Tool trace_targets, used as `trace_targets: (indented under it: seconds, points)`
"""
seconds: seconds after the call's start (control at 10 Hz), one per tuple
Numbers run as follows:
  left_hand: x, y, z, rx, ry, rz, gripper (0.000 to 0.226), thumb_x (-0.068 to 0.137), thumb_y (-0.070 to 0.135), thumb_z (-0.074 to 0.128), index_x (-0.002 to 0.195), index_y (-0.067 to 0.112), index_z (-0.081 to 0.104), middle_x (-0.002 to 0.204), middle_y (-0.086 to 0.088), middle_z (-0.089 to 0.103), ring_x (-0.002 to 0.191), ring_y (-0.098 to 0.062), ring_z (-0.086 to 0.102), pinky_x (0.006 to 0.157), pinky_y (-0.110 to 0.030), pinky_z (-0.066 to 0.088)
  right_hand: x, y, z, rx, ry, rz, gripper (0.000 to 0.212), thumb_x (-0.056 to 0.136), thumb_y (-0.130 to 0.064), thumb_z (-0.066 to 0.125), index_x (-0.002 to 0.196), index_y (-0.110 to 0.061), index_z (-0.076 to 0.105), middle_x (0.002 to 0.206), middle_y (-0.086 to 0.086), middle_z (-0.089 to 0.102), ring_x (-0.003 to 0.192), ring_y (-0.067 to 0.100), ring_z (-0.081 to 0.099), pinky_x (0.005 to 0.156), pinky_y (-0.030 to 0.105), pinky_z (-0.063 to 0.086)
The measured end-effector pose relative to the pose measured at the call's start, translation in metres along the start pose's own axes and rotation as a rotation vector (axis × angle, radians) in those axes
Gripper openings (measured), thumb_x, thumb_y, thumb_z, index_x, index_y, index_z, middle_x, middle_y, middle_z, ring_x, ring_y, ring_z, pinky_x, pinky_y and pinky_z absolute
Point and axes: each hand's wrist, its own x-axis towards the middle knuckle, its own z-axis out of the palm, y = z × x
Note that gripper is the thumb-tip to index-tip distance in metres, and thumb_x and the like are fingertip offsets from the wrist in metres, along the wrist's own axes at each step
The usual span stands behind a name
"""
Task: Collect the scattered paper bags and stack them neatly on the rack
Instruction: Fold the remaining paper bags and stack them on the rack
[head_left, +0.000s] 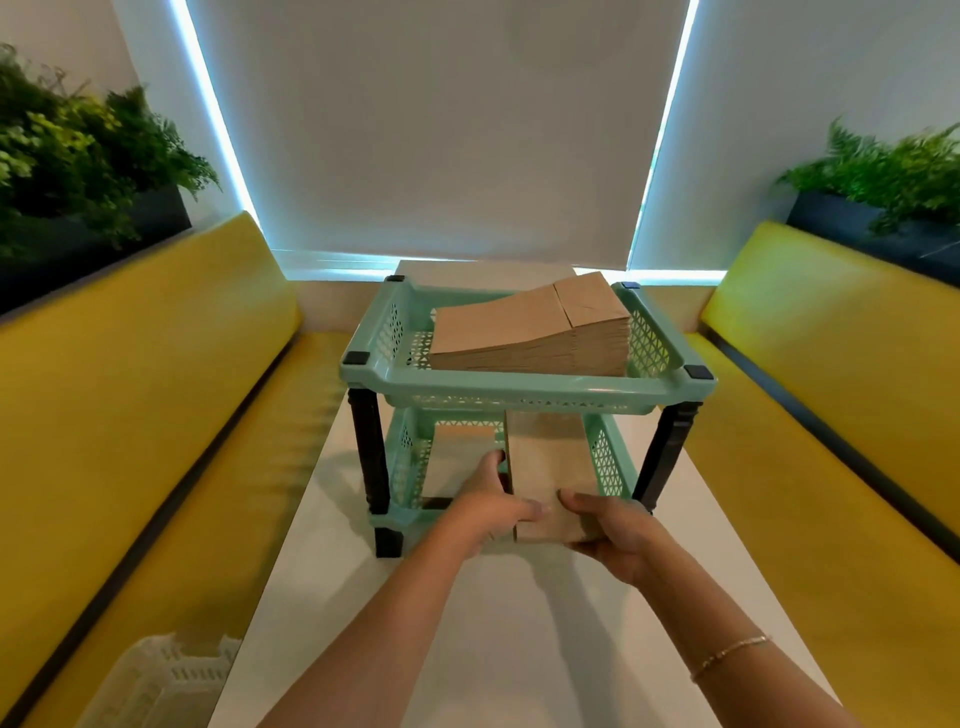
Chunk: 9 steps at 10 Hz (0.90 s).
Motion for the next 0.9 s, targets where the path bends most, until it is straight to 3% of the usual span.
trace_targets:
  seconds: [0.1,0.2,0.3,0.4,0.5,0.6,0.8,0.9]
  points:
    - [0.015,0.018,0.001,-0.014,0.025,-0.023,0.076,0.07,0.016,0.081,0.133,0.021,0.04,0.122,-0.004,0.06,0.108,-0.023,0.058,0.094,-0.042,0.05,0.021,-0.016,0.006,-0.098,0.105,0.003,0.016,0.083,-0.008,0.067,0.085,-0.011,0.052,0.093,0.013,0.063,0.096,0.032,0.062,0.09,0.046,0.052]
    - [0.027,0.031,0.006,-0.047,0.042,-0.025,0.051,0.074,0.007,0.076,0.117,0.016,0.049,0.116,-0.006,0.062,0.103,-0.022,0.059,0.093,-0.039,0.051,0.042,-0.028,0.009,-0.324,0.202,-0.022,0.021,0.085,-0.018,0.067,0.095,-0.004,0.056,0.102,0.017,0.064,0.097,0.032,0.063,0.085,0.041,0.054]
    - [0.036,0.043,0.015,0.048,0.053,-0.026,0.025,0.079,0.004,0.068,0.086,0.019,0.05,0.103,-0.005,0.06,0.098,-0.021,0.056,0.089,-0.032,0.049,0.056,-0.035,0.007,-0.529,0.228,-0.046,0.013,0.086,-0.016,0.062,0.088,-0.004,0.058,0.1,0.013,0.061,0.093,0.027,0.06,0.074,0.033,0.052]
    - [0.042,0.049,0.021,0.109,0.084,-0.054,0.019,0.083,0.006,0.064,0.081,0.017,0.049,0.1,-0.007,0.058,0.09,-0.019,0.053,0.083,-0.028,0.047,0.067,-0.038,0.005,-0.666,0.217,-0.069,0.021,0.09,-0.013,0.056,0.106,-0.002,0.061,0.111,0.018,0.061,0.088,0.023,0.052,0.059,0.023,0.041]
    - [0.058,0.043,0.025,0.242,0.103,-0.058,0.013,0.087,0.009,0.06,0.099,0.011,0.053,0.114,-0.014,0.06,0.097,-0.022,0.055,0.086,-0.03,0.047,0.073,-0.038,0.006,-0.767,0.239,-0.052,0.033,0.092,-0.015,0.053,0.119,0.004,0.057,0.124,0.019,0.059,0.11,0.031,0.057,0.08,0.032,0.047]
    - [0.064,0.04,0.029,0.416,0.081,-0.058,0.028,0.089,0.012,0.057,0.115,0.0,0.055,0.121,-0.015,0.059,0.11,-0.027,0.057,0.085,-0.029,0.047,0.073,-0.038,0.011,-0.918,0.21,-0.039,0.034,0.093,-0.013,0.048,0.123,0.004,0.055,0.127,0.019,0.056,0.119,0.031,0.052,0.092,0.032,0.044]
    - [0.066,0.035,0.036,0.461,0.052,-0.1,0.029,0.086,0.008,0.055,0.112,-0.003,0.058,0.116,-0.018,0.062,0.106,-0.031,0.06,0.081,-0.032,0.048,0.081,-0.028,0.014,-1.151,0.168,-0.043,0.035,0.096,-0.014,0.042,0.125,0.003,0.052,0.13,0.018,0.054,0.122,0.03,0.051,0.096,0.031,0.042]
    - [0.063,0.031,0.04,0.408,0.083,-0.135,0.044,0.09,0.009,0.05,0.131,-0.003,0.04,0.128,-0.019,0.054,0.116,-0.031,0.054,0.089,-0.032,0.045,0.084,-0.027,0.014,-1.288,0.184,-0.083,0.035,0.098,-0.02,0.039,0.124,-0.002,0.053,0.129,0.014,0.055,0.12,0.026,0.052,0.096,0.027,0.041]
